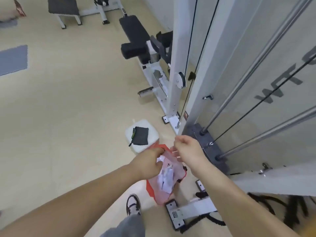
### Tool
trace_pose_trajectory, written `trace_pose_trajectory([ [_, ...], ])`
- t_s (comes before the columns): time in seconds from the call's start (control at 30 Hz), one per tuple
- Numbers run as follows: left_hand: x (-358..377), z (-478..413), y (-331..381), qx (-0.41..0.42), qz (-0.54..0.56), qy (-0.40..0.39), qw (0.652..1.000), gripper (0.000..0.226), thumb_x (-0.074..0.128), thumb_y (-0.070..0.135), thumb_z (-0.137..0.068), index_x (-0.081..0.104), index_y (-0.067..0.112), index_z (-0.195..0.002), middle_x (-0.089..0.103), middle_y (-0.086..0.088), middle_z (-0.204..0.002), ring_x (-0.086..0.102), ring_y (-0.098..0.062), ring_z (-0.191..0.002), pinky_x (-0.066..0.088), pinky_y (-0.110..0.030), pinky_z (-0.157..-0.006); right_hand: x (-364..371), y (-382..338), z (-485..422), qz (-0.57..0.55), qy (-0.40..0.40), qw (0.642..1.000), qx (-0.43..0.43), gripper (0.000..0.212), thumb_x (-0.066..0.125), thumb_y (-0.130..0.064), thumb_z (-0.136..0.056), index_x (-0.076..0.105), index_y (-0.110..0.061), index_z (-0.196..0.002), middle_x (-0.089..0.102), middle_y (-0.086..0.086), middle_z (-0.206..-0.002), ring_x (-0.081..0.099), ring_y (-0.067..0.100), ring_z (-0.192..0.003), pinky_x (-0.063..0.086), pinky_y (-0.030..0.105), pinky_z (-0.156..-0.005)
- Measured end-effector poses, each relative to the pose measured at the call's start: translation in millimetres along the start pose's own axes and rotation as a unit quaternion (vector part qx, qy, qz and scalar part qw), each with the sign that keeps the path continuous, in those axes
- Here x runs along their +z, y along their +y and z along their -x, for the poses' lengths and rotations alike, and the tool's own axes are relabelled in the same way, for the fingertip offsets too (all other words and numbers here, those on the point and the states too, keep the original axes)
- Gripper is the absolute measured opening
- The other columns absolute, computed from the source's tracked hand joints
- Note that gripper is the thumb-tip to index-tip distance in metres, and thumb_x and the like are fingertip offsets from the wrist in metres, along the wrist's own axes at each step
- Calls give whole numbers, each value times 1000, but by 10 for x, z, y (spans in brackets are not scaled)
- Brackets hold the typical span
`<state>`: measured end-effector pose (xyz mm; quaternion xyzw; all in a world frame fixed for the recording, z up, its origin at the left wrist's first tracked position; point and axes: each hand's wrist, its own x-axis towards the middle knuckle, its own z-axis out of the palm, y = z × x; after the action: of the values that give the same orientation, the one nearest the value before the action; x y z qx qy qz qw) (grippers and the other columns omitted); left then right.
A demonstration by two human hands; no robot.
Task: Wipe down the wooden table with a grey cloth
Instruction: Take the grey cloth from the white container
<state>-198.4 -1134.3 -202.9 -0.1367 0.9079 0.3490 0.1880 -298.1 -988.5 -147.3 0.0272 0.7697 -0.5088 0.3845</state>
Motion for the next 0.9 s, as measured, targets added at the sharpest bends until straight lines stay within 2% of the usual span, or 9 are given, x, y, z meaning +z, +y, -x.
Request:
trace_pose_trajectory([
  [0.17, -203, -262, -424, -25, -24, -76, 997, 43, 51, 19, -94, 56, 19, -138, 65, 2, -116, 62, -25, -102, 53, -35, -87, 178, 45, -306, 1, 14, 1000, 4, 23, 52, -17, -103, 61, -21, -124, 76, 11, -95, 69, 17, -75, 54, 27, -69],
  [0.3, -286, -567, -879, -22, -57, -109, 992, 48, 52, 20, -92, 56, 26, -139, 62, 3, -133, 61, -25, -119, 53, -39, -97, 376, 231, -612, -11, 35, 999, 17, 17, 52, -12, -102, 65, -19, -110, 75, 10, -94, 69, 20, -79, 55, 26, -64],
  [0.43, -384, -1107, -1453, -21, -105, -148, 983, 40, 52, 15, -98, 55, 11, -138, 58, -6, -140, 60, -26, -119, 48, -38, -101, 743, 466, -1090, 45, 39, 997, 58, 12, 57, -21, -97, 68, -17, -94, 74, 13, -95, 73, 29, -83, 60, 51, -81],
  [0.53, -415, -1719, -1989, -14, -141, -169, 975, 48, 51, 15, -100, 48, 14, -148, 50, -5, -148, 51, -27, -133, 44, -37, -107, 1020, 419, -1765, 105, 26, 992, 61, 21, 54, -23, -99, 68, -8, -99, 74, 14, -89, 72, 32, -83, 59, 49, -79],
  [0.6, -410, -2188, -2359, -25, -152, -180, 972, 37, 50, 15, -98, 53, 17, -135, 52, -5, -139, 55, -28, -123, 49, -40, -102, 1199, 372, -2332, 124, 31, 990, 59, 23, 52, -25, -100, 68, -9, -103, 74, 11, -92, 71, 28, -83, 56, 41, -78],
  [0.67, -408, -2608, -2706, -29, -163, -175, 971, 10, 47, 12, -96, 51, 20, -100, 53, -4, -112, 57, -26, -96, 52, -36, -82, 1394, 376, -2899, 120, 42, 990, 68, 24, 56, -28, -98, 68, -18, -115, 72, 3, -103, 68, 23, -90, 55, 36, -85],
  [0.73, -376, -2983, -3022, -31, -154, -160, 975, 20, 47, 13, -96, 41, 24, -80, 50, -2, -98, 54, -22, -82, 44, -31, -67, 1607, 464, -3399, 102, 57, 988, 96, 27, 59, -29, -94, 66, -23, -119, 67, 0, -104, 64, 22, -88, 52, 31, -78],
  [0.8, -275, -3284, -3346, -37, -136, -150, 979, 24, 47, 12, -95, 41, 24, -75, 50, -1, -90, 55, -21, -76, 41, -29, -61, 1815, 563, -3767, 95, 56, 986, 126, 27, 58, -25, -96, 64, -21, -121, 64, 1, -102, 60, 19, -82, 45, 24, -68],
  [0.9, -50, -3712, -3791, -33, -130, -146, 980, 15, 47, 15, -97, 62, 13, -98, 56, -2, -105, 60, -22, -90, 51, -32, -73, 2032, 735, -4217, 111, 41, 984, 131, 32, 55, -22, -101, 60, -14, -131, 61, 1, -109, 57, 19, -94, 42, 25, -80],
])
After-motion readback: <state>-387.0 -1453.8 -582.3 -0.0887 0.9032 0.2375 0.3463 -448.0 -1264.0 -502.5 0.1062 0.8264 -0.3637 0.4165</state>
